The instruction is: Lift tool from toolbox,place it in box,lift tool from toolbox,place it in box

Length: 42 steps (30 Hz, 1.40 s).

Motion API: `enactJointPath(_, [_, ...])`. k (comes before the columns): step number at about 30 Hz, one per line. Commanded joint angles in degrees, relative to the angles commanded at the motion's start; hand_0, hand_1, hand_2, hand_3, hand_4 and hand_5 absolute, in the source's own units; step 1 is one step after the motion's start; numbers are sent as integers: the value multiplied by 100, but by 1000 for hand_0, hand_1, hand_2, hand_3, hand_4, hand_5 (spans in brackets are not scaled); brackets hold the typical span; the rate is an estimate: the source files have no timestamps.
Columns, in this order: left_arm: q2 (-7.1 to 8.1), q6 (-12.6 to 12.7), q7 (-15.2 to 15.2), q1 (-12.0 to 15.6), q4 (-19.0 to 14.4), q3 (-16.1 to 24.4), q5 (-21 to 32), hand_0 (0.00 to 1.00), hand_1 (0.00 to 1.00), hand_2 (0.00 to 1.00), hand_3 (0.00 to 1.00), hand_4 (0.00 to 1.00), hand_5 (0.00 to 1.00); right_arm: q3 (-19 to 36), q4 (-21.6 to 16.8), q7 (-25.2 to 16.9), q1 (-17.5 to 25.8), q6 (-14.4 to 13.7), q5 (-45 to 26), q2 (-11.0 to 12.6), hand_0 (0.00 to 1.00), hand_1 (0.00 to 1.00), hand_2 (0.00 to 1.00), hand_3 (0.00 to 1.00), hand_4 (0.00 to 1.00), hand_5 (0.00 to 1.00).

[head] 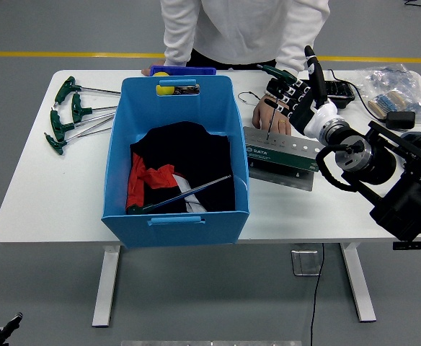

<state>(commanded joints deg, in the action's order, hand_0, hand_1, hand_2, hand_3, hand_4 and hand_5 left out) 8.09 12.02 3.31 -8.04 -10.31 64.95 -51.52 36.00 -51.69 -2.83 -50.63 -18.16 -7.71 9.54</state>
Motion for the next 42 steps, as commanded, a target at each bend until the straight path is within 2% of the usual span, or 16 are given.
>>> enactJointPath(16, [-8,0,0,18,0,12,-5,858,874,885,679,682,664,201,-320,-40,113,-48,46,150,672,666,748,801,998,830])
enactJointPath(34, [-21,0,1,34,0,18,-7,857,874,885,680,683,665,309,-681,-97,146,-130,-7,170,690,679,753,796,998,827])
enactJointPath(42, [-17,3,-3,44,0,26,-11,857,874,885,679,683,665,275,-1123,-90,123,-192,104,199,690,682,752,793,998,826])
